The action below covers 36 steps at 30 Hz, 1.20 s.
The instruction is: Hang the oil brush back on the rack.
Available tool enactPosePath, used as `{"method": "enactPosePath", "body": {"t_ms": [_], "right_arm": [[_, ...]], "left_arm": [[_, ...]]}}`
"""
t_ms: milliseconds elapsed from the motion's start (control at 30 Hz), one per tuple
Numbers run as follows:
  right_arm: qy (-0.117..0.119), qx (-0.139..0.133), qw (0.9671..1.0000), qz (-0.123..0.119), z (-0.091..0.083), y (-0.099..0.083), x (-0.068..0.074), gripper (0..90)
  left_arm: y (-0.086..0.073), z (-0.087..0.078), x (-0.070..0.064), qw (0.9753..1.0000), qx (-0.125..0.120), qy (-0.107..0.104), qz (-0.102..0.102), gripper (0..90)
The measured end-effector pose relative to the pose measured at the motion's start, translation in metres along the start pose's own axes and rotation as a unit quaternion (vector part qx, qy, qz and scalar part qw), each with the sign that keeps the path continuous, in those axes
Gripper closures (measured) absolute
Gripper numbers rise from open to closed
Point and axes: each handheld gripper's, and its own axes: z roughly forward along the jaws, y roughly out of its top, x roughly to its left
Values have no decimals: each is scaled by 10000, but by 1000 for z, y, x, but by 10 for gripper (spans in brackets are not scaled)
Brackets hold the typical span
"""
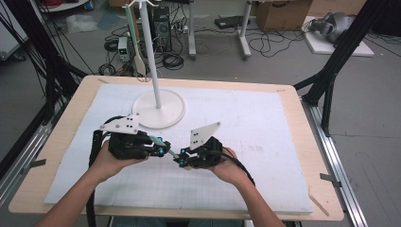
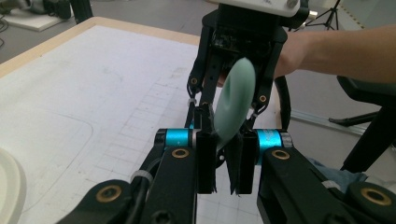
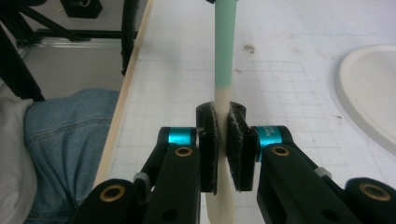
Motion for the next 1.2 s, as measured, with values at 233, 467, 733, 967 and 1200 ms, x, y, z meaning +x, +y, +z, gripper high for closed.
{"method": "enactPosePath", "body": {"t_ms": [233,467,733,967,1200], "right_arm": [[-39,-463,9987,193,2,-2,-1,849],[-74,-726,9968,332,-1,-1,-3,849],[-122,-567,9976,365,0,-1,-2,786],[-95,-616,9975,344,2,-1,-2,848],[-80,-783,9959,454,4,1,-2,849]], "left_arm": [[0,0,2,9996,-208,126,-123,769],[-1,-3,4,9987,-431,153,-204,812],[-1,-2,3,9993,-282,163,-184,834],[-1,-2,3,9989,-403,164,-195,820],[0,-1,2,9982,-502,244,-216,821]]}}
